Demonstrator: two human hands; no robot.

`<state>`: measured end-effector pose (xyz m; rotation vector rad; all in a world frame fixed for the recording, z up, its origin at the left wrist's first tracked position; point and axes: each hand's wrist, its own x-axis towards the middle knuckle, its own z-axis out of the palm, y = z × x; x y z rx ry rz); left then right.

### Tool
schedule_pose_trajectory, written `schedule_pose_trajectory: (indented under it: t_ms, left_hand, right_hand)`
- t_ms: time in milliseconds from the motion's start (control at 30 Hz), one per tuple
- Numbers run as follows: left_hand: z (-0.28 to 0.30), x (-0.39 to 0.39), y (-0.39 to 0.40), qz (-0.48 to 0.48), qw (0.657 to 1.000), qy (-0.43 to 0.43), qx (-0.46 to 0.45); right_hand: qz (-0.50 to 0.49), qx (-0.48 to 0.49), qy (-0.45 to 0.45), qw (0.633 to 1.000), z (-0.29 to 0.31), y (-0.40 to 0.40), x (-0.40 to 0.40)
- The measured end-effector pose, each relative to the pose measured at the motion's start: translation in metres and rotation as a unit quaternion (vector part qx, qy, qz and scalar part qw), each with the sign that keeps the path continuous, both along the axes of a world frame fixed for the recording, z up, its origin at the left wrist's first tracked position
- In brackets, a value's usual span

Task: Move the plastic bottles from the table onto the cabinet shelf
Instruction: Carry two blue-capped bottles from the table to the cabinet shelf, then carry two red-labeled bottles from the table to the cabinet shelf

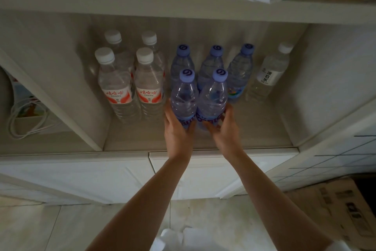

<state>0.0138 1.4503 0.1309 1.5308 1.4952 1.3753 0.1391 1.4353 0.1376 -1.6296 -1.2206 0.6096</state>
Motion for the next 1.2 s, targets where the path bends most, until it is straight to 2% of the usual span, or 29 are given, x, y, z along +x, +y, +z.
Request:
schedule_pose_trajectory:
  t_ms: [133,367,600,700,833,1200]
  left_hand:
    - [-0.002,0.008,0.010,0.017,1.000,0.008,-0.009]
    - [-0.006,0.014,0.016,0.031,0.999,0.028,0.003]
    - [-0.009,0.011,0.019,0.036,0.998,0.046,-0.022]
    - [-0.004,0.010,0.012,0.021,0.999,0.029,-0.034]
    - [-0.002,0.006,0.000,0.015,0.999,0.029,-0.037]
    - [-0.005,-0.027,-0.037,-0.032,0.997,-0.020,-0.061]
  right_hand:
    - [-0.001,0.004,-0.027,1.000,-0.004,0.008,0.005]
    - [-0.001,-0.010,-0.025,1.000,-0.003,0.020,0.009]
    - [-0.012,-0.018,-0.008,1.000,-0.003,0.021,0.009]
    - [-0.025,-0.041,0.020,0.999,-0.002,0.019,0.008]
    - [-0.058,-0.056,0.020,0.997,-0.001,0.005,-0.001]
    - [-0.038,-0.066,-0.038,0.996,0.010,-0.057,-0.044]
